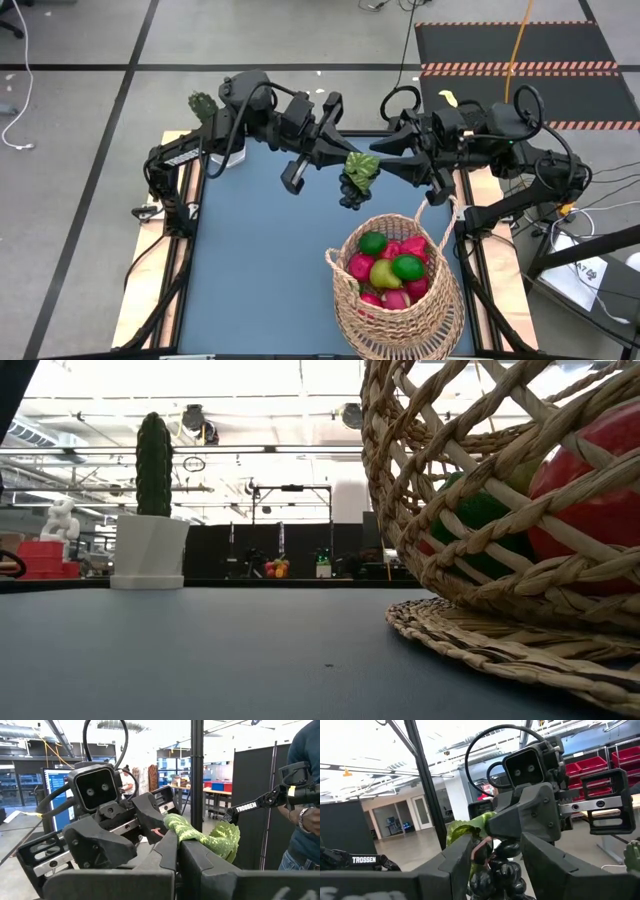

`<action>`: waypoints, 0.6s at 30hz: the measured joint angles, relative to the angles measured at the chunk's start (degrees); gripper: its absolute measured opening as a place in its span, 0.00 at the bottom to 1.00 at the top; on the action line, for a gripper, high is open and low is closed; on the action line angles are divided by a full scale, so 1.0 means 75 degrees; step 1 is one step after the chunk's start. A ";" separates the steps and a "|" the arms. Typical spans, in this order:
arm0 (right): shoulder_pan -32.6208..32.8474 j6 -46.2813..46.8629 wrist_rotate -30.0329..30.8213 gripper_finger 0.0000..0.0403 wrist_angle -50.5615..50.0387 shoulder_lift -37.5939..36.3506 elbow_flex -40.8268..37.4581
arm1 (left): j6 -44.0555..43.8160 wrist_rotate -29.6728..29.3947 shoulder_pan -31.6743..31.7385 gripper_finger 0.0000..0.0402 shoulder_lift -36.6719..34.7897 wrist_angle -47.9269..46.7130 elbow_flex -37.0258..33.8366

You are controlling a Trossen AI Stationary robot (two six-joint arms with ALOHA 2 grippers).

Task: Build produce basket
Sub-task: Put the purple grapes into the brown basket

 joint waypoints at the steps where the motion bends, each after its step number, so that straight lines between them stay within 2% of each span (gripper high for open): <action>1: -0.0002 0.0000 -0.0001 0.41 0.0000 0.0000 0.0000 | 0.0000 0.0000 0.0000 0.02 0.0000 0.0000 0.0000; 6: 0.0000 -0.0007 -0.0029 0.34 0.0003 0.0000 0.0000 | -0.0003 0.0000 0.0000 0.01 0.0000 0.0000 0.0000; 18: -0.0004 -0.0215 -0.0035 0.06 0.0003 0.0000 0.0000 | 0.0100 0.0003 0.0000 0.02 0.0000 -0.0195 -0.0002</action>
